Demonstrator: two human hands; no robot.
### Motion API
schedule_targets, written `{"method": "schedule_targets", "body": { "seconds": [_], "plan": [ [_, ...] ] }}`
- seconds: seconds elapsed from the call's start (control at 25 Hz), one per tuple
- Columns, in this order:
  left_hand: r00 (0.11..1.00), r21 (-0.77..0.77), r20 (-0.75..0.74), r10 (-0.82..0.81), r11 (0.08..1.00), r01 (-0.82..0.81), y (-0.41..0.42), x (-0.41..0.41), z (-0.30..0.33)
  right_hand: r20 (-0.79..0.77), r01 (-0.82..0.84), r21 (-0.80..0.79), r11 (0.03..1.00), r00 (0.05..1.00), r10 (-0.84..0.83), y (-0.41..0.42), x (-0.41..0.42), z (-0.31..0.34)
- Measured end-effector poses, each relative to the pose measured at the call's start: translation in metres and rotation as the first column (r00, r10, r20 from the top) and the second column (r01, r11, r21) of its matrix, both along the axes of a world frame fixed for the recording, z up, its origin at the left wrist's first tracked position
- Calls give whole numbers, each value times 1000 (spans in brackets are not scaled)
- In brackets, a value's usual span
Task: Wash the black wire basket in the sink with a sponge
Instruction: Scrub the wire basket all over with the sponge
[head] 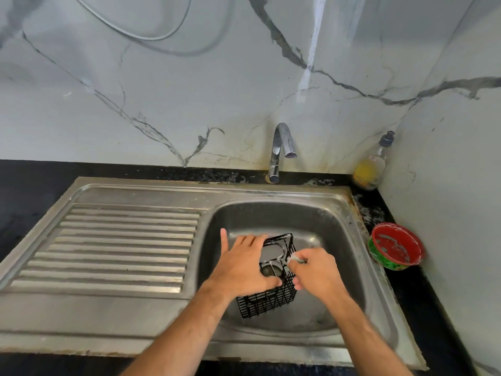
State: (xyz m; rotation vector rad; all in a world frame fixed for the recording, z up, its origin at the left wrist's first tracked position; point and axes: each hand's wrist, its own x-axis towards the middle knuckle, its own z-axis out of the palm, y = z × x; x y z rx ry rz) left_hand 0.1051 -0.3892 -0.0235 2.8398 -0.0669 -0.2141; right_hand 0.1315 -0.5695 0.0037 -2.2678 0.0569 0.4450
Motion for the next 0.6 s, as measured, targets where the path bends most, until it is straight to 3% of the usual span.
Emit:
{"method": "schedule_targets", "body": {
  "seconds": [0.12, 0.28, 0.6],
  "plan": [
    [995, 59, 95, -42, 998, 36, -8, 1, 4, -4, -21, 69, 997, 1000, 21, 7, -3, 4],
    [990, -94, 74, 116, 990, -109, -7, 1, 2, 6, -96, 97, 991, 995, 96, 14, 4, 12],
    [970, -135, 58, 235, 965, -226, -9, 8, -2, 128, 2, 33, 999, 992, -6, 37, 20, 9]
  ]
}}
